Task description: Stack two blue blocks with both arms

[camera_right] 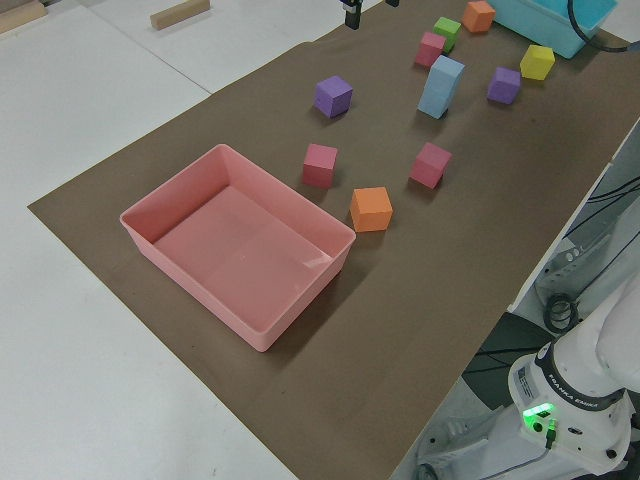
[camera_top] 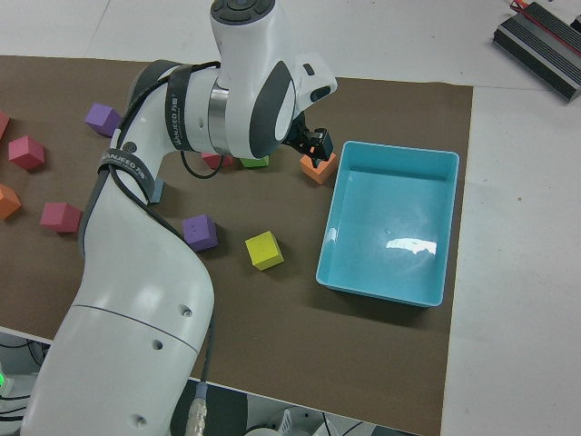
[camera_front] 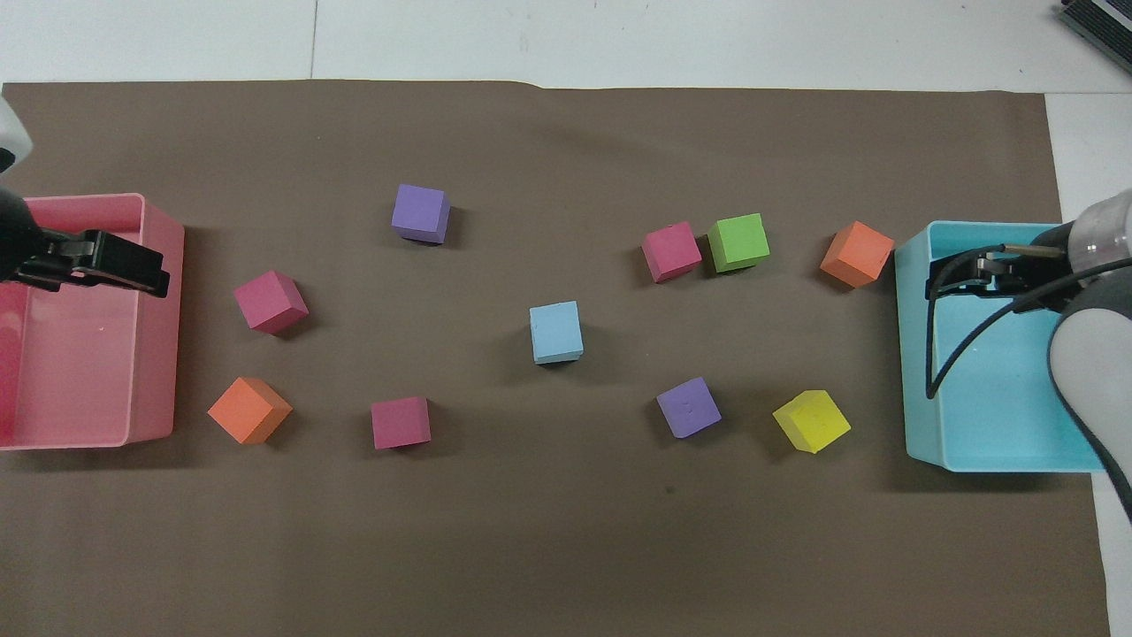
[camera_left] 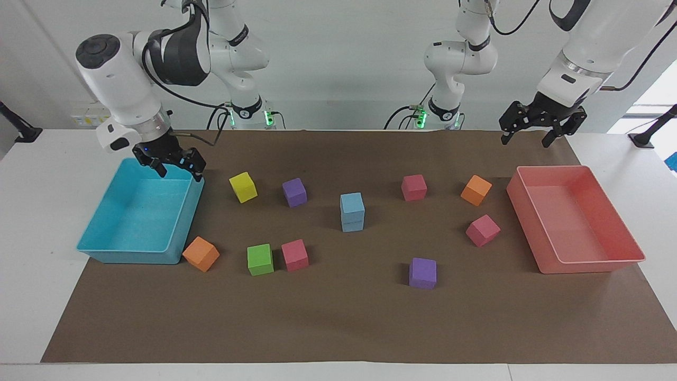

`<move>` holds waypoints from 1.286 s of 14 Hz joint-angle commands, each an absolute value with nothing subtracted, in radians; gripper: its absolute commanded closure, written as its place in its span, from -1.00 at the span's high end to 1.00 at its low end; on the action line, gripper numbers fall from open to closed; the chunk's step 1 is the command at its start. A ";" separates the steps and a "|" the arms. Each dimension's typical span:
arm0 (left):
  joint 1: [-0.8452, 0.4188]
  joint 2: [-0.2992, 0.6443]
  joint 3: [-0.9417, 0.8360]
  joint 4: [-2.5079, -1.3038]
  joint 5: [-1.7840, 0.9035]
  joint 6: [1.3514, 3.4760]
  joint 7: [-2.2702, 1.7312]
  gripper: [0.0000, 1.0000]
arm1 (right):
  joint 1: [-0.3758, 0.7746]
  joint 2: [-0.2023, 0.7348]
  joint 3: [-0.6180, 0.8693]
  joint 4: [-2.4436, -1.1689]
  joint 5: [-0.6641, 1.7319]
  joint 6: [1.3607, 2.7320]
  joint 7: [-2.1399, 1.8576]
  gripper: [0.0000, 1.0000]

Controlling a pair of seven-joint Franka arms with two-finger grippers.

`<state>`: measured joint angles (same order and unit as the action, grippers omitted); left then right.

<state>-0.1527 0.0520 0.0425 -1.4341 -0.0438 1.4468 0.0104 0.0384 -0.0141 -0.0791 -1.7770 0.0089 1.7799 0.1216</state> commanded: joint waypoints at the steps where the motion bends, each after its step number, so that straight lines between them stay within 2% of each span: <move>1: -0.138 0.028 0.031 -1.459 -0.040 1.404 0.023 1.00 | 0.044 -0.055 -0.068 -1.718 -0.041 1.683 0.130 1.00; 3: -0.143 0.006 0.029 -1.492 -0.011 1.405 0.026 1.00 | 0.046 -0.055 -0.061 -1.639 -0.054 1.587 0.068 1.00; 7: -0.144 -0.014 0.031 -1.523 -0.008 1.411 0.025 1.00 | 0.045 -0.054 -0.061 -1.539 -0.069 1.513 0.006 1.00; 13: -0.143 -0.026 0.029 -1.542 -0.008 1.413 0.025 1.00 | 0.048 -0.078 -0.057 -1.555 -0.037 1.494 0.003 1.00; 18: -0.141 -0.028 0.029 -1.542 -0.008 1.410 0.025 1.00 | 0.046 -0.081 -0.055 -1.543 0.001 1.427 0.005 1.00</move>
<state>-0.1526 0.0019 0.0375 -1.5086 -0.0237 1.4107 0.0123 0.0478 -0.0738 -0.0574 -1.5513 -0.0233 1.4482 0.0271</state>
